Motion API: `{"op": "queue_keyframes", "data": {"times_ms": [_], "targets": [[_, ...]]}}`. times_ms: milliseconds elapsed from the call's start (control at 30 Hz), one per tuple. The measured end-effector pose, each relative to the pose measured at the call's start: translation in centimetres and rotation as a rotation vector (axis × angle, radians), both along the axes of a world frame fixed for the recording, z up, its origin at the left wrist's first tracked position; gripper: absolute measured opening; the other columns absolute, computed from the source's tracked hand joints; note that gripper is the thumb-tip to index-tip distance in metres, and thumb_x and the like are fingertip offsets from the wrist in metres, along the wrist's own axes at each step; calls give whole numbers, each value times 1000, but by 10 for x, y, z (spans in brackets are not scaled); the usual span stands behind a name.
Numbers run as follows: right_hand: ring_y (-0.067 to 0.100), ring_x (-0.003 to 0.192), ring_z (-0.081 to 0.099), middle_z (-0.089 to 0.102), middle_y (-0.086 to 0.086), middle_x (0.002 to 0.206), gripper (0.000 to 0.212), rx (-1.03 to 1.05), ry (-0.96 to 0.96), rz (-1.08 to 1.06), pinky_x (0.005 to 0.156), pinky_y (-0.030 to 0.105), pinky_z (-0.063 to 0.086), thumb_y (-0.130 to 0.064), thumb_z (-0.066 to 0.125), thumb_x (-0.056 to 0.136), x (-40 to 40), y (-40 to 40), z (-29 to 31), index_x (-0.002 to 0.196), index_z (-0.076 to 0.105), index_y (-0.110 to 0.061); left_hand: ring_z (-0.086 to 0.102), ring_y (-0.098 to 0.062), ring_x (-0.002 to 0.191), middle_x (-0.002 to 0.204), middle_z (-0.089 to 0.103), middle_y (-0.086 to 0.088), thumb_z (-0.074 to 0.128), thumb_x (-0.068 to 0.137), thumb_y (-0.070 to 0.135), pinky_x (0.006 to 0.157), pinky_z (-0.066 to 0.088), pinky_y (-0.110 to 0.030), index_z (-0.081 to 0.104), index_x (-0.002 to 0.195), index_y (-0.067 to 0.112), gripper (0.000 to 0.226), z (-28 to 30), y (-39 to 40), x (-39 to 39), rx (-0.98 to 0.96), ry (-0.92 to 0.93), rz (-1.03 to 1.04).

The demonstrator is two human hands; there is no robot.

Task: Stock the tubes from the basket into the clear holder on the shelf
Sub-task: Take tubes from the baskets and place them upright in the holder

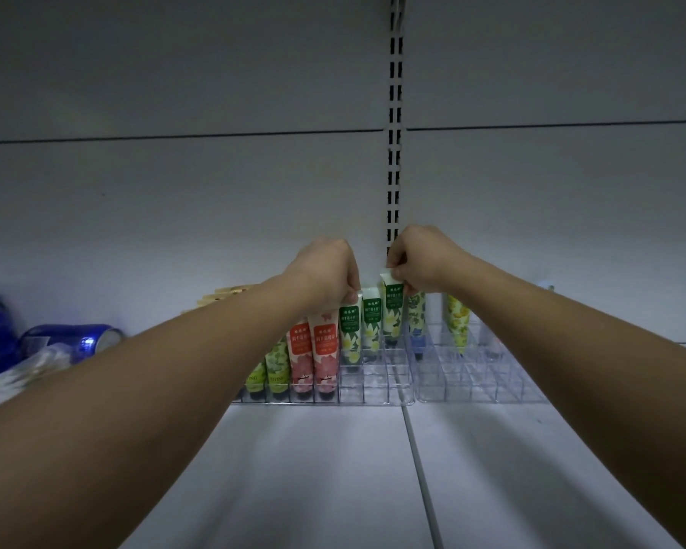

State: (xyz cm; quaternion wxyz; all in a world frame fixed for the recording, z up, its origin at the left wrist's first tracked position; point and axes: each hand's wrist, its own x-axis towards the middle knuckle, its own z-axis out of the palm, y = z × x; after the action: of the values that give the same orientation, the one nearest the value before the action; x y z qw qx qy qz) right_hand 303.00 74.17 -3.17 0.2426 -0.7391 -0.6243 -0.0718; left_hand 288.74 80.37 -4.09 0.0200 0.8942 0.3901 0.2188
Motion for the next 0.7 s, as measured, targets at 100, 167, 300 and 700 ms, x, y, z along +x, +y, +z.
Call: {"op": "queue_keyframes", "data": {"times_ms": [100, 167, 300, 700], "targets": [[26, 93, 65, 67, 11, 103, 17, -14, -40, -9, 88, 36, 54, 1, 59, 91, -1, 4, -19, 102, 71, -6, 66, -17, 86, 96, 72, -1, 76, 80, 16, 81, 56, -33, 75, 89, 15, 9, 0, -1, 0, -17, -1, 5], [27, 97, 63, 66, 13, 108, 20, 14, -88, -28, 90, 37, 52, 1, 60, 90, -1, 8, -26, 105, 71, -7, 66, -17, 87, 97, 72, -2, 76, 81, 16, 81, 56, -33, 75, 90, 14, 10, 1, -3, 0, -25, -1, 10], [29, 98, 62, 65, 13, 109, 23, 0, -129, -58, 88, 38, 52, 1, 61, 89, -2, 11, -25, 108, 70, -8, 65, -18, 90, 103, 71, -4, 74, 83, 16, 85, 56, -34, 72, 100, 12, 17, -1, -8, 0, 2, 14, 19], [29, 102, 61, 65, 10, 117, 30, -81, -81, -73, 91, 42, 52, -29, 48, 98, -32, -69, 24, 118, 64, -14, 60, -20, 105, 123, 63, 0, 55, 93, 45, 91, 51, -39, 57, 129, 25, 42, 29, -66, -34, 78, 24, 77]]}}
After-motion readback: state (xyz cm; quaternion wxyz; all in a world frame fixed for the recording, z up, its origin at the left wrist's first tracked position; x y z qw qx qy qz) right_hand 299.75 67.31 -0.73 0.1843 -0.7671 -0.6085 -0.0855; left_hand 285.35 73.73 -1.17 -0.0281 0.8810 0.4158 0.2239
